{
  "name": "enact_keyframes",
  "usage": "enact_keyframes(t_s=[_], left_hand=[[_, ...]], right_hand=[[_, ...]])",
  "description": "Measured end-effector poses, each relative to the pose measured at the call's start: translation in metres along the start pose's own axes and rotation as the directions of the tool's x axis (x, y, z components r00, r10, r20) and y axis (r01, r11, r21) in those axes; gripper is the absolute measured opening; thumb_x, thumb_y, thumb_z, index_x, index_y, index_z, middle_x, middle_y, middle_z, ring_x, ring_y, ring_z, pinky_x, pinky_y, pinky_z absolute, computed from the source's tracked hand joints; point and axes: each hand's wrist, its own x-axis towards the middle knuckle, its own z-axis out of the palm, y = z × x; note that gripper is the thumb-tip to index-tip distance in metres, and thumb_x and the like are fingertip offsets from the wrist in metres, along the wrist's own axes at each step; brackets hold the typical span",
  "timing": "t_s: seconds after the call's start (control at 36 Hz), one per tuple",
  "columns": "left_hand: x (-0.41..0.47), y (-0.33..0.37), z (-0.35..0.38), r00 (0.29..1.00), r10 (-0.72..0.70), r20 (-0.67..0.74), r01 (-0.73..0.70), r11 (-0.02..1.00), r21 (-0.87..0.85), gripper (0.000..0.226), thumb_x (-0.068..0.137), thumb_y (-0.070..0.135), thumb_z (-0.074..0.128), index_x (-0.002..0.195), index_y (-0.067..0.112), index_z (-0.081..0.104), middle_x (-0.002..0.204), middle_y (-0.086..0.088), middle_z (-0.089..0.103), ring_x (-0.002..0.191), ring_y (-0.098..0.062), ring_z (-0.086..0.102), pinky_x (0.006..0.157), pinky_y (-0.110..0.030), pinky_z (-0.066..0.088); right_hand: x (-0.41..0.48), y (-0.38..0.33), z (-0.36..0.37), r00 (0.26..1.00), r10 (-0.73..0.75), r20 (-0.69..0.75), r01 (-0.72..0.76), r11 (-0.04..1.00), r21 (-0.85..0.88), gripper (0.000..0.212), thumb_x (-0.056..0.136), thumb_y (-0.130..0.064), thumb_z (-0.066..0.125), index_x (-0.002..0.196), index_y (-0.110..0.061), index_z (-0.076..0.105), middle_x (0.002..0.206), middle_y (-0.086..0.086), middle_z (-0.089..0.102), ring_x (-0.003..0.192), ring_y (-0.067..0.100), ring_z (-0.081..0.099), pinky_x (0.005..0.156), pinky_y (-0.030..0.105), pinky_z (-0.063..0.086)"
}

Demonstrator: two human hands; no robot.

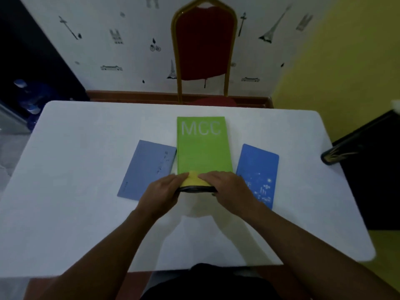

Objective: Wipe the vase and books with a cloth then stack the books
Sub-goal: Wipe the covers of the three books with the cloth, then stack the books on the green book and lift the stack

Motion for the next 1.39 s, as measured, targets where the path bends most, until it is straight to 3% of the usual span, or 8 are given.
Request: enact_keyframes(t_s=[0.14, 0.28, 0.5, 0.75, 0.86, 1.0, 1.14, 1.39], left_hand=[[-0.03, 0.01, 0.015, 0.967, 0.178, 0.182, -0.171, 0.984, -0.054, 0.048, 0.083, 0.031, 0.066, 0.126, 0.013, 0.073, 0.122, -0.007, 0.076, 0.104, -0.028, 0.075, 0.088, -0.043, 0.063], [-0.074, 0.01, 0.032, 0.896, 0.145, 0.421, -0.158, 0.987, -0.004, 0.061, 0.082, 0.054, 0.064, 0.132, 0.02, 0.071, 0.132, -0.002, 0.072, 0.108, -0.03, 0.072, 0.094, -0.04, 0.057], [-0.078, 0.023, 0.064, 0.914, 0.042, 0.404, -0.094, 0.99, 0.11, 0.06, 0.106, 0.04, 0.044, 0.158, 0.012, 0.04, 0.167, -0.011, 0.034, 0.153, -0.029, 0.036, 0.122, -0.045, 0.028], [-0.049, 0.04, 0.062, 0.905, -0.054, 0.421, -0.038, 0.978, 0.207, 0.058, 0.098, 0.04, 0.047, 0.143, 0.006, 0.06, 0.15, -0.016, 0.057, 0.136, -0.033, 0.058, 0.117, -0.046, 0.03], [-0.003, 0.068, 0.067, 0.912, -0.076, 0.402, 0.009, 0.986, 0.166, 0.055, 0.095, 0.037, 0.043, 0.137, 0.009, 0.065, 0.142, -0.013, 0.065, 0.13, -0.029, 0.064, 0.114, -0.043, 0.044], [0.048, 0.109, 0.088, 0.888, -0.11, 0.446, 0.131, 0.991, -0.017, 0.057, 0.103, 0.02, 0.048, 0.157, 0.007, 0.039, 0.164, -0.014, 0.04, 0.152, -0.03, 0.037, 0.127, -0.036, 0.02], [0.08, 0.147, 0.113, 0.837, -0.222, 0.5, 0.314, 0.943, -0.107, 0.058, 0.103, 0.013, 0.047, 0.158, 0.002, 0.032, 0.167, -0.021, 0.03, 0.154, -0.032, 0.031, 0.126, -0.034, 0.02], [0.091, 0.185, 0.138, 0.761, -0.456, 0.461, 0.596, 0.773, -0.219, 0.056, 0.094, 0.005, 0.055, 0.148, 0.003, 0.043, 0.157, -0.025, 0.036, 0.138, -0.041, 0.042, 0.118, -0.047, 0.038]], right_hand=[[-0.048, 0.004, 0.025, 0.981, -0.076, 0.177, 0.08, 0.997, -0.016, 0.046, 0.073, -0.029, 0.075, 0.119, -0.023, 0.07, 0.109, 0.006, 0.075, 0.089, 0.032, 0.07, 0.076, 0.041, 0.054], [-0.098, 0.005, 0.06, 0.948, -0.12, 0.295, 0.111, 0.993, 0.049, 0.071, 0.085, -0.074, 0.058, 0.139, -0.027, 0.058, 0.166, 0.005, 0.034, 0.152, 0.023, 0.032, 0.124, 0.038, 0.026], [-0.109, 0.008, 0.094, 0.953, -0.064, 0.296, 0.057, 0.998, 0.031, 0.067, 0.101, -0.042, 0.045, 0.161, -0.018, 0.027, 0.172, 0.007, 0.013, 0.159, 0.027, 0.01, 0.128, 0.046, 0.02], [-0.103, 0.033, 0.071, 0.993, 0.096, -0.063, -0.083, 0.98, 0.179, 0.04, 0.099, -0.023, 0.06, 0.138, -0.014, 0.061, 0.154, 0.009, 0.051, 0.142, 0.023, 0.048, 0.118, 0.039, 0.04], [-0.099, 0.063, 0.053, 0.861, 0.487, -0.144, -0.442, 0.858, 0.261, 0.048, 0.096, -0.014, 0.061, 0.144, -0.013, 0.055, 0.156, 0.009, 0.045, 0.147, 0.024, 0.037, 0.121, 0.035, 0.032], [-0.098, 0.098, 0.041, 0.634, 0.773, -0.002, -0.734, 0.603, 0.313, 0.072, 0.101, -0.02, 0.06, 0.16, -0.009, 0.022, 0.171, 0.016, 0.007, 0.158, 0.032, 0.006, 0.127, 0.04, 0.012], [-0.1, 0.109, 0.042, 0.563, 0.822, 0.089, -0.79, 0.503, 0.349, 0.08, 0.103, -0.028, 0.056, 0.163, -0.012, 0.005, 0.172, 0.014, -0.001, 0.159, 0.03, -0.002, 0.127, 0.038, 0.005], [-0.096, 0.112, 0.047, 0.502, 0.865, 0.009, -0.78, 0.448, 0.437, 0.068, 0.095, -0.021, 0.067, 0.154, -0.015, 0.034, 0.157, 0.013, 0.037, 0.141, 0.033, 0.033, 0.117, 0.048, 0.034]])
